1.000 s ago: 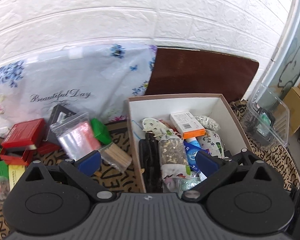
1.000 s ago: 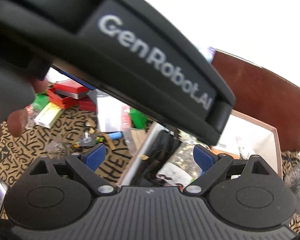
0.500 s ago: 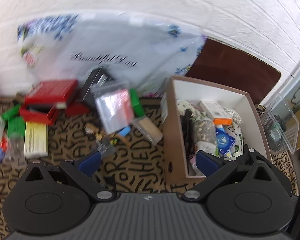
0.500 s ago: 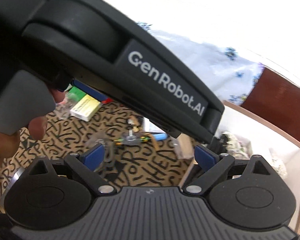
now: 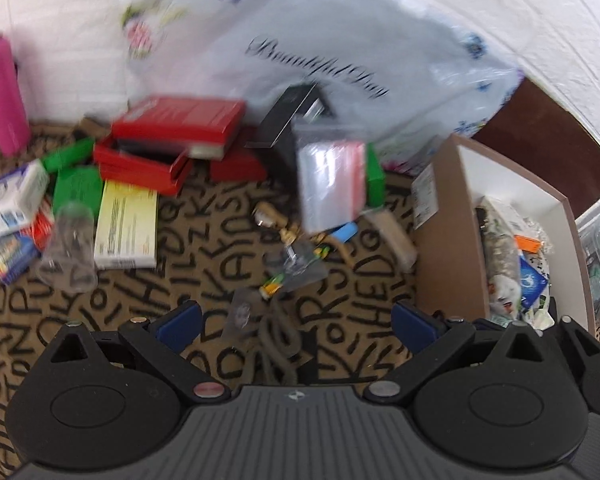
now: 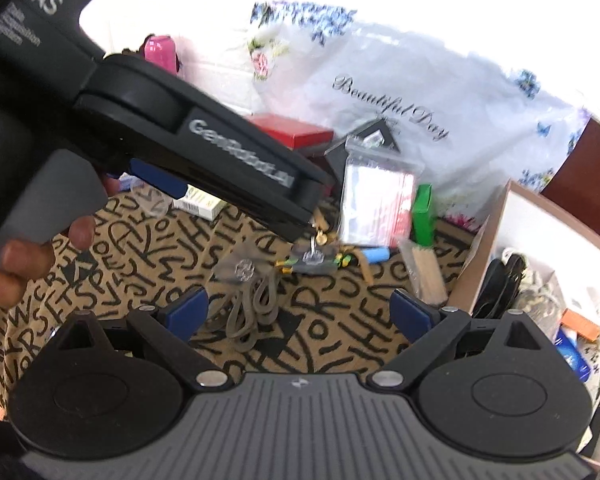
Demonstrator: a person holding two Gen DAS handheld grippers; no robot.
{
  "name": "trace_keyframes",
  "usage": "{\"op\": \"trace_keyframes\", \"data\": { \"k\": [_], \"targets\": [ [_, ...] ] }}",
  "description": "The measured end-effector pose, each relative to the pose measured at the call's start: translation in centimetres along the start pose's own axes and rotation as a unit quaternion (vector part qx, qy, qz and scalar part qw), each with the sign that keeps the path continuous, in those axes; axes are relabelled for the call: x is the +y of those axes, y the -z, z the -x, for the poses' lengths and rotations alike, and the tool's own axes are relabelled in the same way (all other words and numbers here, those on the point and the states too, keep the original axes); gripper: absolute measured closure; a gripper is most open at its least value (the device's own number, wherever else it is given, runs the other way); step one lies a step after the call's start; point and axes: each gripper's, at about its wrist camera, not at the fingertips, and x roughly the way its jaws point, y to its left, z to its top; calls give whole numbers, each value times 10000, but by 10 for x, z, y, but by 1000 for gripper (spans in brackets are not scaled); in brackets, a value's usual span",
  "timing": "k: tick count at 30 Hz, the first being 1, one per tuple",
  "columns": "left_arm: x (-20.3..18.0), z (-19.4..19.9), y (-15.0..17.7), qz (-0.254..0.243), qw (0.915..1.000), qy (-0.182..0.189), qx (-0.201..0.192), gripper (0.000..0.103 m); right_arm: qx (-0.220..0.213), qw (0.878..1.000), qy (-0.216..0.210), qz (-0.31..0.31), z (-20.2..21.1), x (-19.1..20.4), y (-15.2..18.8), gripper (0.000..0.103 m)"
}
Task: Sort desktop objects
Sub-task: 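Grasp the dark grey rubber strap on the table with the left tool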
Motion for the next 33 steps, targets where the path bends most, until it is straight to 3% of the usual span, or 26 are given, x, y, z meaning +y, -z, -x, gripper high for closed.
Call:
{"op": "trace_keyframes", "data": {
  "k": [10, 14, 18, 28, 30, 33],
  "targets": [
    [36, -37, 15, -130, 9985, -33, 538, 0, 403, 9982, -441, 108, -41, 13, 1, 8],
    [47, -48, 28, -95, 9964, 160, 831, 1, 563, 9955, -715, 258, -61, 18, 2, 10],
    [47, -67, 35, -80, 9940, 193, 1076, 6, 805, 9920, -888, 400, -79, 27, 5, 22],
    [49, -105, 41, 50, 9886, 218, 1489, 7, 935, 9917, -785, 401, -115, 30, 1, 34],
    [50, -106, 43, 72, 9895, 307, 1408, 1, 1005, 9911, -779, 407, -122, 29, 1, 46],
    [49, -106, 45, 36, 9902, 272, 1371, 0, 1034, 9904, -822, 420, -125, 29, 2, 57]
  ]
}}
